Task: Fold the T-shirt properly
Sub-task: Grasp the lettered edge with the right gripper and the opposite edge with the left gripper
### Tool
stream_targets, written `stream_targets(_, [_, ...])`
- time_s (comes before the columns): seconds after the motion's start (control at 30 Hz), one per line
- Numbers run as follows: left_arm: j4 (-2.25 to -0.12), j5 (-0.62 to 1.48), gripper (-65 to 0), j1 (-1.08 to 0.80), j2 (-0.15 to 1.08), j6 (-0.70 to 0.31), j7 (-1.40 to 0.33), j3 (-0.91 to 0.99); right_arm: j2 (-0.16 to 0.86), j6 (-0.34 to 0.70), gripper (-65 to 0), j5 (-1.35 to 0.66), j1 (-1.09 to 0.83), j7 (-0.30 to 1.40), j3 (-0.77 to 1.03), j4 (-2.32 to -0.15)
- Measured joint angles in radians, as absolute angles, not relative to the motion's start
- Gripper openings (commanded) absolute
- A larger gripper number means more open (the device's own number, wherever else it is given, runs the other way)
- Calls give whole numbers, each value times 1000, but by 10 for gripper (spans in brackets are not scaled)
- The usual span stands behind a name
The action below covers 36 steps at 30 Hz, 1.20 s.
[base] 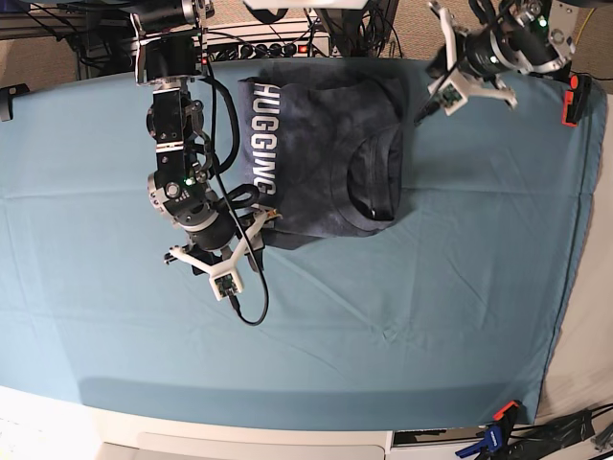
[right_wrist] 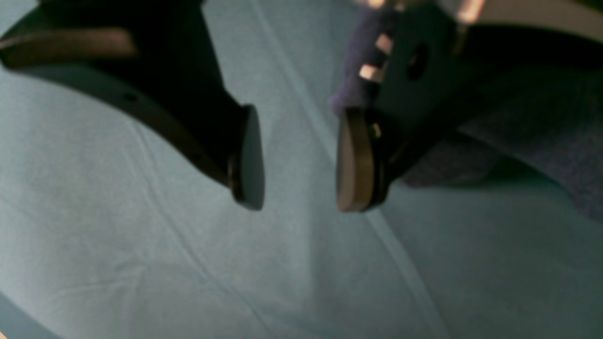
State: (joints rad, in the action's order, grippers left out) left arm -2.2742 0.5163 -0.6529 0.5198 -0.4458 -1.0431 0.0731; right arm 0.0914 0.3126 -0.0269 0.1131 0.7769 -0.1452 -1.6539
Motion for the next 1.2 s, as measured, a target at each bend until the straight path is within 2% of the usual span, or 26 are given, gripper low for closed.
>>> stream_targets(0.13, [-2275, 561, -650, -648, 472, -469, -1024, 72, 91, 315, -390, -27, 113, 776, -145, -1654])
stream_targets(0.23, [-2276, 603, -650, -650, 451, -500, -1024, 71, 91, 373, -390, -28, 113, 777, -145, -1654])
stream_targets(0.37, [-2276, 603, -650, -648, 452, -511, -1018, 21, 91, 392, -390, -70, 113, 776, -145, -1654])
stream_targets(0.53, [-2273, 461, -650, -636, 452, -522, -912, -108, 91, 392, -390, -77, 113, 772, -145, -1654])
stream_targets(0.77, [-2226, 337, -650, -533, 451, -490, -866, -247, 91, 392, -390, -76, 113, 775, -145, -1654])
stream_targets(1.07, [-2112, 330, -650, -455, 452, -490, -856, -274, 91, 393, -390, -76, 113, 778, -145, -1654])
stream_targets(1.2, [-2043, 318, -650, -431, 452, -490, -798, -274, 91, 392, -390, -76, 113, 781, -145, -1654])
